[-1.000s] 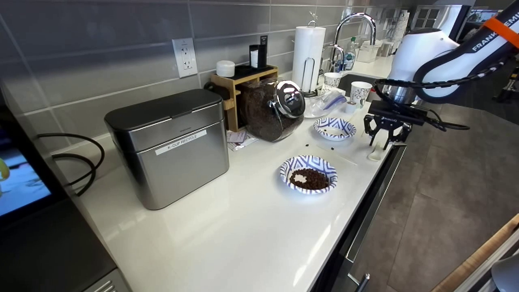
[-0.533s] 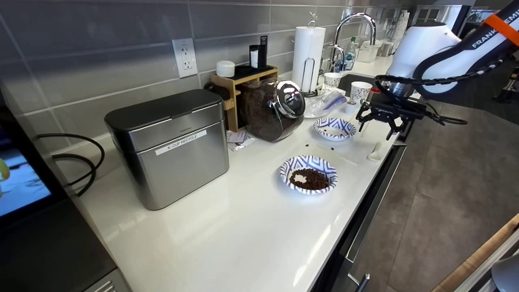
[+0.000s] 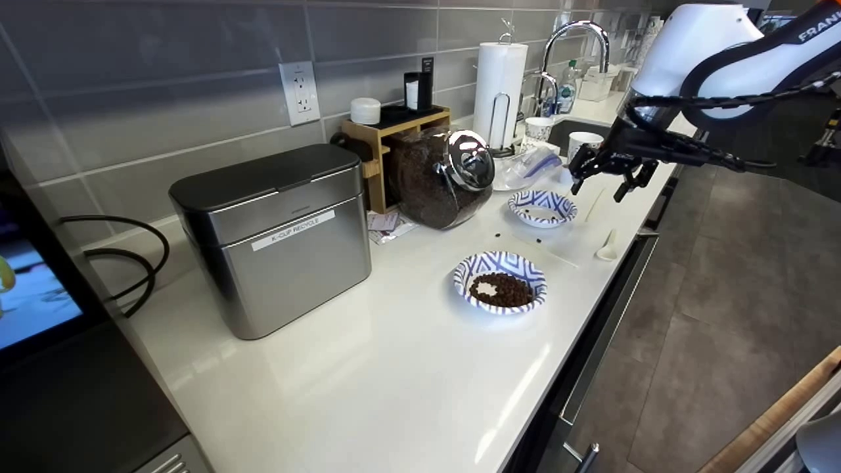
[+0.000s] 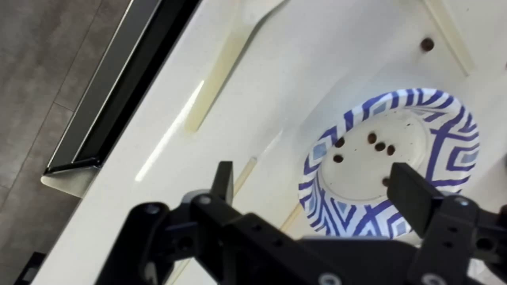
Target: Use the plastic spoon to put some of the contents of the plate on the left to the plate on the right
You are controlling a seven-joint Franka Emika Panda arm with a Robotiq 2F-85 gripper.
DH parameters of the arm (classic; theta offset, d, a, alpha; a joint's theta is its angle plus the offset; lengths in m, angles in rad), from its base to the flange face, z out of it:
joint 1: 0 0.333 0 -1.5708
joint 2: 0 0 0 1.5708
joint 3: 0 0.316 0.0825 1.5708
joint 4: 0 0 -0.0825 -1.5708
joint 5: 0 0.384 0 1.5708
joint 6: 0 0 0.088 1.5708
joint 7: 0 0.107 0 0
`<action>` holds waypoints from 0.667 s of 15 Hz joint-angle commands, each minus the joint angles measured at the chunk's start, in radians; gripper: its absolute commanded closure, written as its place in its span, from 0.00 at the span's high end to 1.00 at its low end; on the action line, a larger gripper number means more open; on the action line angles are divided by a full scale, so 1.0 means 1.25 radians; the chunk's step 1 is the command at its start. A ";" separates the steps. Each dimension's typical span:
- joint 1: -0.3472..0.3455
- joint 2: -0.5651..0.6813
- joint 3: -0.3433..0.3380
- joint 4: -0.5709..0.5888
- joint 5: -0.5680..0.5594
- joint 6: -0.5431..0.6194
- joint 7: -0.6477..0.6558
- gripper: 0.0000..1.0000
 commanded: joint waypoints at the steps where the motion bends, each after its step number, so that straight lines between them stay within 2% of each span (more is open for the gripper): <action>1: -0.095 0.146 0.110 -0.003 -0.021 -0.149 -0.137 1.00; 2: -0.125 0.135 0.150 -0.007 0.037 -0.175 -0.209 1.00; 5: -0.179 0.186 0.218 -0.007 0.060 -0.311 -0.333 1.00; 8: -0.211 0.220 0.263 -0.001 0.055 -0.446 -0.441 1.00; 10: -0.233 0.216 0.294 0.001 0.011 -0.519 -0.473 1.00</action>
